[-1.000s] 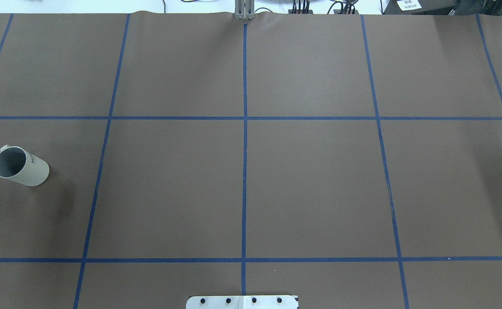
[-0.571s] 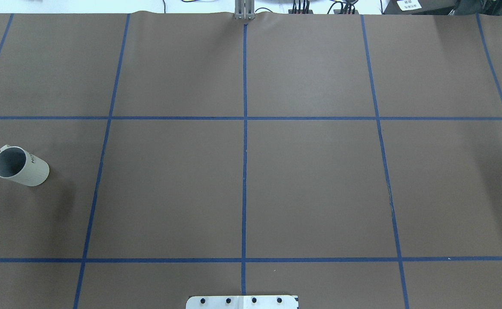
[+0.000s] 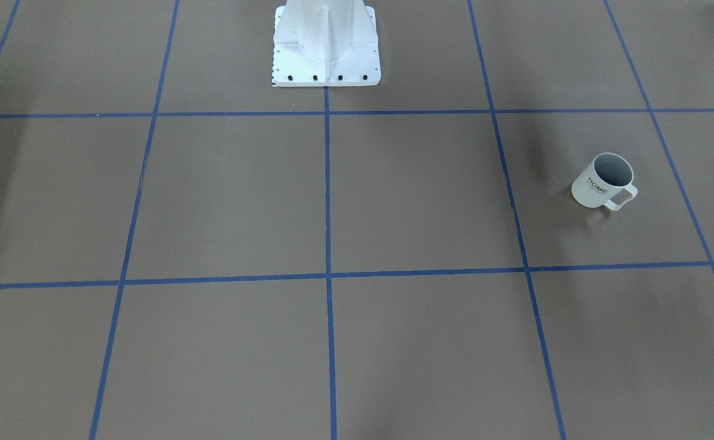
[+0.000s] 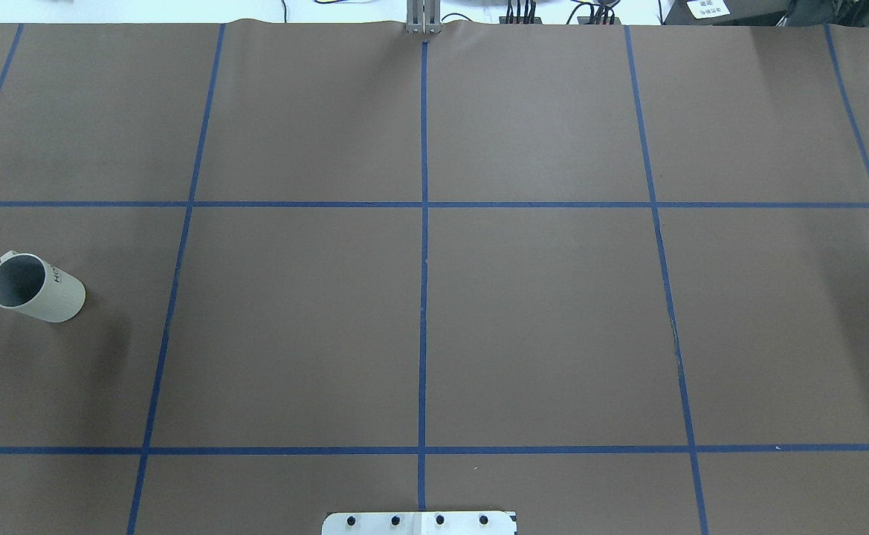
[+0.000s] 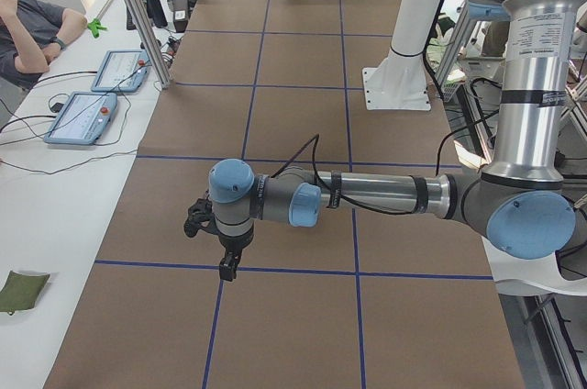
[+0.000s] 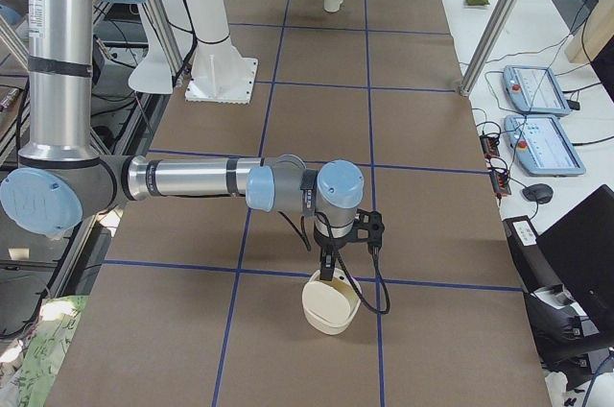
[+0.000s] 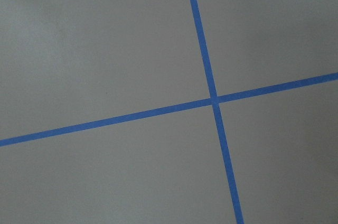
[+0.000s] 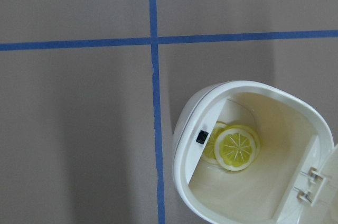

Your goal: Left arm hands cup to right arm to dump lemon

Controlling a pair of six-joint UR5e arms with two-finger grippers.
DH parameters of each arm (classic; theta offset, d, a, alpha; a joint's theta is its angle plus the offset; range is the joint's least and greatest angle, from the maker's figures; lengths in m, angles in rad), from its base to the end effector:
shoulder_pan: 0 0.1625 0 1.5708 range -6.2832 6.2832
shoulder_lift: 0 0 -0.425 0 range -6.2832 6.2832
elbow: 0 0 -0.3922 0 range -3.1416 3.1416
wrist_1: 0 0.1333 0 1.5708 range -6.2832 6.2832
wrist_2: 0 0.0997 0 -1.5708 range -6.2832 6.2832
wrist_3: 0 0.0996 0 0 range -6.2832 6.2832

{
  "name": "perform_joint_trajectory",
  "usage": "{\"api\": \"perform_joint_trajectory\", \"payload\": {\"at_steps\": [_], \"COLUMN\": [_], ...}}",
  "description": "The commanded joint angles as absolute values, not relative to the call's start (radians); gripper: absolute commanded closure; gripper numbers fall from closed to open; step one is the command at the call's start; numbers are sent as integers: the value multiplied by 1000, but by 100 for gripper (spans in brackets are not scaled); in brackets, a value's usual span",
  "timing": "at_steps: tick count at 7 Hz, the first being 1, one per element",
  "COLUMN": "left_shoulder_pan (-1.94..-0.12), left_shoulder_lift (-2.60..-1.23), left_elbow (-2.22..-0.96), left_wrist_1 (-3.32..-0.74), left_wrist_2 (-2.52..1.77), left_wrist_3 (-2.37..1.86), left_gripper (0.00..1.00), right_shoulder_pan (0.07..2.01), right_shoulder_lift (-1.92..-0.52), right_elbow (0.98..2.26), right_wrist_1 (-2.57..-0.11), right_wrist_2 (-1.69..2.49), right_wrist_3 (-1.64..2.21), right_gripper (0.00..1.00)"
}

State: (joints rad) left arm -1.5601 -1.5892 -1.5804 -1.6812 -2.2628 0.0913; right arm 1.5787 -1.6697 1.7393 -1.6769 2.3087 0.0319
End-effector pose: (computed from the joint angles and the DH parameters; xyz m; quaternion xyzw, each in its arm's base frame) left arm -0.0643 -0.5099 0.6386 0.0786 0.3354 0.0713 0.9361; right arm 0.0698 -0.4457 0.6354 -0.0213 -0.3603 0.0251 0.9322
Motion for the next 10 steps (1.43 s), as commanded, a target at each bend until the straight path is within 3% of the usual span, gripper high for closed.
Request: {"api": "perform_joint_trajectory", "payload": {"at_steps": [1, 10], "left_shoulder_pan": [-1560, -1560], "left_shoulder_lift": [-1589, -1591], "left_elbow": [-1580, -1574], "left_wrist_1": [-1681, -1681], "left_wrist_2": [-2263, -2263], "left_wrist_3": [40, 38], "left_gripper": [0, 0], "right_shoulder_pan": [1582, 1582], "right_shoulder_lift": [-1672, -1669], "right_elbow": [1736, 1740], "right_wrist_1": [-1678, -1677], "right_wrist_2": [2301, 2303], "right_wrist_3": [37, 109], "right_gripper": [0, 0]}}
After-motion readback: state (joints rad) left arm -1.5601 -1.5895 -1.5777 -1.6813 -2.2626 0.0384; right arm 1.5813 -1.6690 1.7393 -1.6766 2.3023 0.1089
